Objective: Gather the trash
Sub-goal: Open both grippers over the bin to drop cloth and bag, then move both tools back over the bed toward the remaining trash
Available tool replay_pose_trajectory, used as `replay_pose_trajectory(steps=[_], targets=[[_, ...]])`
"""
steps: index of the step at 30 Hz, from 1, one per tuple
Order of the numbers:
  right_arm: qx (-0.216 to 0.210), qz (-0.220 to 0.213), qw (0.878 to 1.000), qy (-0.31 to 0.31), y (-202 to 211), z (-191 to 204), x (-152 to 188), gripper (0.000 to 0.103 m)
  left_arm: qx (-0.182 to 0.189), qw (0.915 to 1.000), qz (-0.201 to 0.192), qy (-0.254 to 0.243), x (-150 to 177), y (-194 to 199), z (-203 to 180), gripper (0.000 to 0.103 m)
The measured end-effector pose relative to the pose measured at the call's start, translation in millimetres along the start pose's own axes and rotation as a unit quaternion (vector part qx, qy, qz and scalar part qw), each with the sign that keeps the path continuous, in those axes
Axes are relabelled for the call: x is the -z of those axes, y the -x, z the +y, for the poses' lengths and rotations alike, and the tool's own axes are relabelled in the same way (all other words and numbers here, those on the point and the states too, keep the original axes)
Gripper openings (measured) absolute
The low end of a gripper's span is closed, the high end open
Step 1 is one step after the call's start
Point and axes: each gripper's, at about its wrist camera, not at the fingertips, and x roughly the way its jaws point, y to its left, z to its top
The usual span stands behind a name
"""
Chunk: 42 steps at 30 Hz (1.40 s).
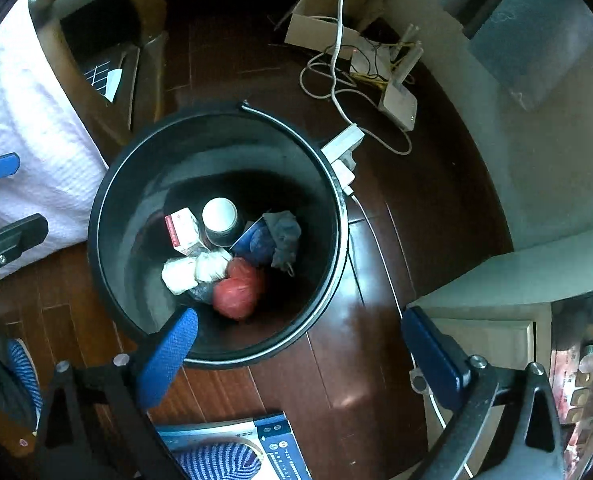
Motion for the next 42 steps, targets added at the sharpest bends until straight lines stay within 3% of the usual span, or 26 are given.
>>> replay_pose_trajectory(steps=[20,29,37,42], targets=[[-0.004,-0.041,0.999,0.015,46.3,20.5,-1.7,0.103,-0.026,0.9988,-0.041,-0.004,-1.4,43.3,-6.7,0.102],[-0.004,-0.082,0.997,0.013,85.7,25.9,-6.2,0.103,-0.04,0.9966,-0.072,0.002,-0.8,79.8,-5.9,0.102],[-0.015,-0.156,0.988,0.004,138.8,38.7,-30.1,0.103,-0.078,0.988,-0.131,0.021,-3.9,131.4,14.8,0.102],[-0.042,-0.179,0.983,0.02,155.7,64.4,-53.2,0.103,-0.107,0.9806,-0.161,0.034,-3.5,161.7,43.2,0.102]])
